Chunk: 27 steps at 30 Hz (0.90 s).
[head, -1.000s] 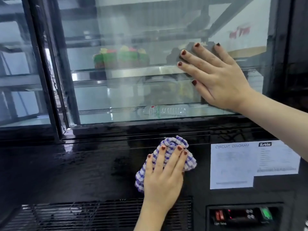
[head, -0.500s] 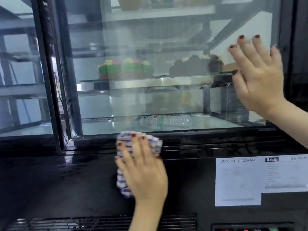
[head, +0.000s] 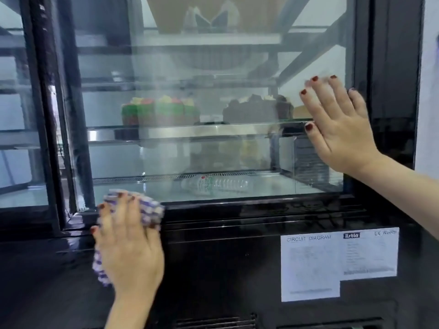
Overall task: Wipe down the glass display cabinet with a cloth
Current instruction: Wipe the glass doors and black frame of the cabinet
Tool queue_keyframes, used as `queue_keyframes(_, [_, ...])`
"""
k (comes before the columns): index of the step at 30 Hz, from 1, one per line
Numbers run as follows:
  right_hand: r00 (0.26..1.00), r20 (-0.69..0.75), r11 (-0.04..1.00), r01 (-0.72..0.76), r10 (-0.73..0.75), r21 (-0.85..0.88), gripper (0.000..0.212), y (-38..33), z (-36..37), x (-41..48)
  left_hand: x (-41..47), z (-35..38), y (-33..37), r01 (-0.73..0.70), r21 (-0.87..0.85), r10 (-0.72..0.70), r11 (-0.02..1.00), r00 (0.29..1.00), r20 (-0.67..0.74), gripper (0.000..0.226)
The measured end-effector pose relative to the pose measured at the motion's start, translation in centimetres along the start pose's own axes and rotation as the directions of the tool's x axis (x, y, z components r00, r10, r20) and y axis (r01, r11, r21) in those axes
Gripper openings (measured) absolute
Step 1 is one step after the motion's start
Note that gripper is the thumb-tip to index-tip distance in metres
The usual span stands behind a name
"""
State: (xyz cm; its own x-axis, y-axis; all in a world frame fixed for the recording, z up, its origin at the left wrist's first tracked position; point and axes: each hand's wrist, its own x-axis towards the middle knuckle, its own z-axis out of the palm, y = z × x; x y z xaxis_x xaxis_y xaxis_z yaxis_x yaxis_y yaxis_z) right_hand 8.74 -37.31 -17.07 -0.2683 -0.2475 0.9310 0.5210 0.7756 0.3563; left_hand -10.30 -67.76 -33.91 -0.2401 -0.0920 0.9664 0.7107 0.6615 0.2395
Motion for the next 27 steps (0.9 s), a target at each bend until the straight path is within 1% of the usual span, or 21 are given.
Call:
queue_keyframes(2, [1.000,-0.013,1.000,0.003,-0.003,0.013,0.055,0.0,0.1,0.0,2.3,-1.1,-3.0,0.169,-0.045,-0.170,0.985,0.985,-0.032,0.051])
queue_keyframes(3, [1.000,-0.016,1.000,0.000,0.000,0.021,0.055,-0.1,0.2,0.0,3.0,-1.5,-3.6,0.201,-0.061,-0.204,0.978,0.978,-0.043,0.050])
queue_keyframes(7, [1.000,-0.010,0.999,-0.006,0.006,0.049,0.055,-0.1,0.3,-0.2,2.5,-1.3,-1.6,0.190,-0.018,-0.191,0.982,0.980,-0.049,0.052])
queue_keyframes(8, [1.000,-0.008,0.998,-0.001,0.001,0.063,0.055,0.0,0.3,-0.2,2.0,-0.8,0.0,0.144,0.003,-0.144,0.990,0.989,-0.035,0.053])
queue_keyframes(9, [1.000,-0.008,0.997,0.003,-0.002,0.073,0.055,0.0,0.2,-0.1,1.6,-0.3,1.7,0.058,0.021,-0.058,0.998,0.998,-0.011,0.053])
queue_keyframes(10, [1.000,-0.007,0.997,0.005,-0.004,0.082,0.055,0.0,0.2,-0.1,1.0,0.2,3.5,-0.068,0.031,0.067,0.997,0.998,0.012,0.054])
queue_keyframes(11, [1.000,-0.005,0.996,0.010,-0.010,0.084,0.055,0.0,0.2,-0.1,0.5,0.7,5.3,-0.212,0.031,0.211,0.977,0.977,0.033,0.054])
queue_keyframes(12, [1.000,-0.004,0.996,0.017,-0.017,0.085,0.055,0.1,0.2,-0.2,0.1,1.1,6.6,-0.341,0.023,0.340,0.940,0.939,0.054,0.054])
queue_keyframes(13, [1.000,-0.004,0.996,0.027,-0.027,0.085,0.055,0.1,0.2,-0.2,-0.1,1.3,7.3,-0.425,0.012,0.423,0.905,0.904,0.068,0.054])
queue_keyframes(14, [0.999,0.001,0.996,0.037,-0.037,0.083,0.055,0.2,0.2,-0.2,0.0,1.3,7.3,-0.456,0.010,0.454,0.890,0.888,0.072,0.054])
queue_keyframes(16, [0.999,0.011,0.996,0.047,-0.048,0.080,0.056,0.4,0.2,-0.3,0.8,1.0,5.6,-0.412,0.020,0.410,0.911,0.909,0.073,0.053])
queue_keyframes(17, [0.999,0.015,0.996,0.050,-0.051,0.081,0.056,0.5,0.2,-0.3,1.4,0.6,4.3,-0.343,0.025,0.341,0.939,0.938,0.066,0.052])
queue_keyframes(18, [0.999,0.017,0.995,0.049,-0.051,0.082,0.056,0.5,0.2,-0.3,2.1,0.2,2.8,-0.237,0.025,0.236,0.971,0.971,0.042,0.051])
queue_keyframes(19, [0.999,0.019,0.995,0.049,-0.051,0.082,0.056,0.5,0.2,-0.2,2.8,-0.2,1.3,-0.095,0.021,0.095,0.995,0.995,0.011,0.051])
queue_keyframes(20, [0.998,0.022,0.995,0.050,-0.052,0.082,0.056,0.4,0.2,-0.2,3.3,-0.7,-0.1,0.057,0.013,-0.056,0.998,0.998,-0.018,0.052])
queue_keyframes(21, [0.998,0.023,0.995,0.052,-0.054,0.081,0.056,0.4,0.2,-0.2,3.6,-0.9,-1.0,0.180,0.002,-0.179,0.984,0.983,-0.039,0.053])
queue_keyframes(22, [0.998,0.019,0.996,0.050,-0.052,0.076,0.056,0.4,0.1,-0.2,3.7,-1.1,-1.4,0.254,-0.007,-0.254,0.967,0.966,-0.049,0.054])
queue_keyframes(24, [0.999,0.002,0.997,0.031,-0.032,0.076,0.056,0.1,0.0,-0.3,3.3,-0.9,-0.2,0.281,0.000,-0.281,0.960,0.958,-0.049,0.056])
queue_keyframes(25, [1.000,-0.005,0.996,0.010,-0.010,0.086,0.055,0.0,-0.1,-0.3,2.9,-0.5,1.2,0.242,0.014,-0.241,0.970,0.970,-0.039,0.056])
queue_keyframes(26, [1.000,-0.013,0.995,-0.006,0.008,0.101,0.055,-0.1,-0.2,-0.1,2.3,0.1,3.1,0.158,0.032,-0.157,0.987,0.987,-0.025,0.057])
queue_keyframes(27, [1.000,-0.013,0.994,0.003,-0.001,0.108,0.054,0.1,-0.5,0.2,1.5,0.7,5.3,0.037,0.047,-0.037,0.998,0.999,-0.010,0.057])
